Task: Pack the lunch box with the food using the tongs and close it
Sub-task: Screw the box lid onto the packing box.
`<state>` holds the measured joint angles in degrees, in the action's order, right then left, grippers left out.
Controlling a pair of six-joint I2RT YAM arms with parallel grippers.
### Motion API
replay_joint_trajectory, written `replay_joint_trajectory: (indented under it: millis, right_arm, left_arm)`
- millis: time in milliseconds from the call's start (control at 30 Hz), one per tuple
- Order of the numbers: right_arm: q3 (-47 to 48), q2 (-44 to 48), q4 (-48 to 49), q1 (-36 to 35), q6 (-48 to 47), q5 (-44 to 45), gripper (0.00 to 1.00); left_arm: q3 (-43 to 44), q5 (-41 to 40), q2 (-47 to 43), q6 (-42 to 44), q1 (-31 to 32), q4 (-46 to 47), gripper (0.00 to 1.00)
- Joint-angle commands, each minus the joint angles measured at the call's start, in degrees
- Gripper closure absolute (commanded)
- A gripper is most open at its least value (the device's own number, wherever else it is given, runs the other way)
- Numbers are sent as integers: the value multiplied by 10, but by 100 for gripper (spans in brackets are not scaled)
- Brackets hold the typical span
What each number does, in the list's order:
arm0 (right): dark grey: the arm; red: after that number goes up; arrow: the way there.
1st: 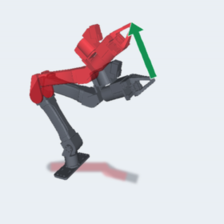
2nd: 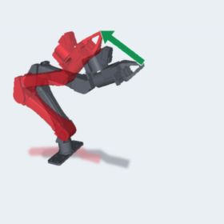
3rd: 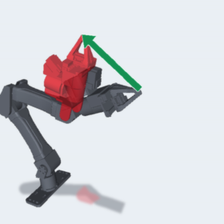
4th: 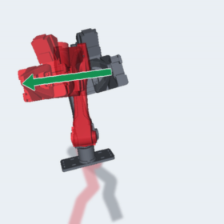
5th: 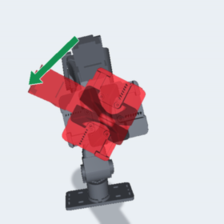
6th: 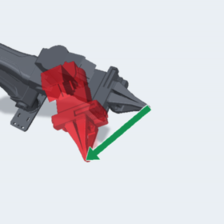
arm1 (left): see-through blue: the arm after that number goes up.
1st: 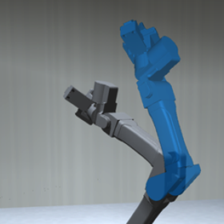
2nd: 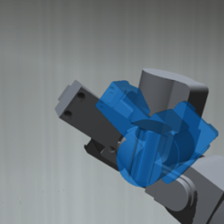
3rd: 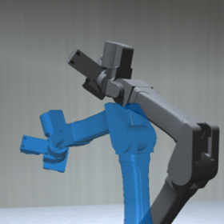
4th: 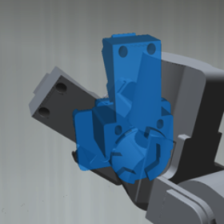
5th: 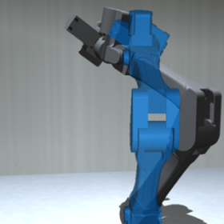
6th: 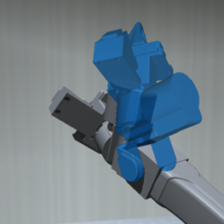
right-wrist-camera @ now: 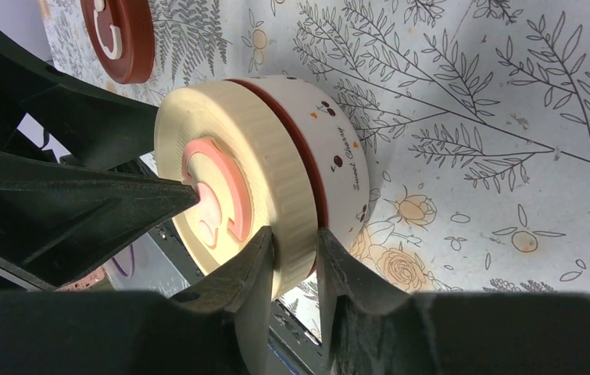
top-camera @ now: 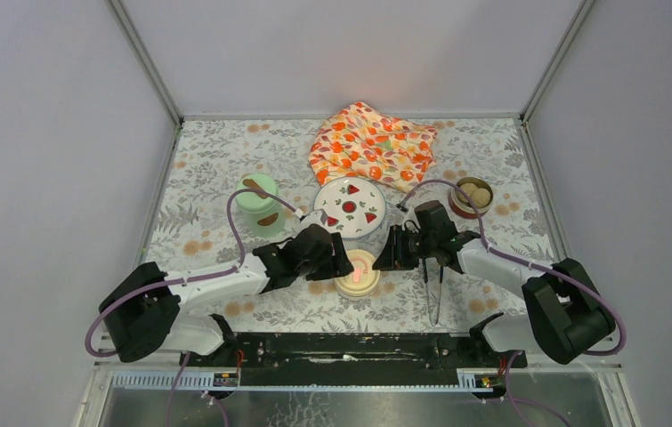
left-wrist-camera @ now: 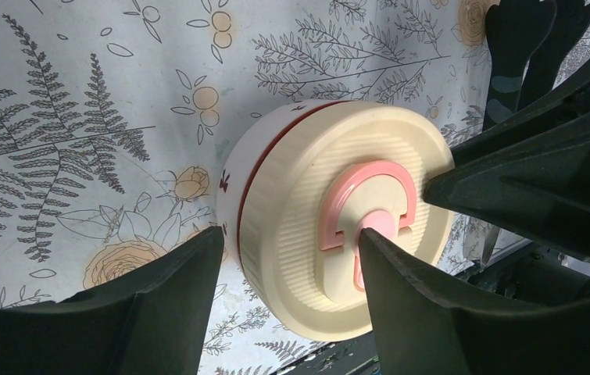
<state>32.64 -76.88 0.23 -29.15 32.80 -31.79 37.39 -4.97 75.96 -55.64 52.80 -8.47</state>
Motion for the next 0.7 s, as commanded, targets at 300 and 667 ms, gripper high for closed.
replay_joint_trajectory:
  millis: [300, 667]
  right_arm:
    - [53, 71, -143, -18, -61, 83, 59]
    - [70, 38, -171, -87, -64, 146, 60]
  left_arm:
    - [-4, -16, -11, 2, 5, -7, 26]
    - [-21, -10, -8, -5, 10, -9, 34]
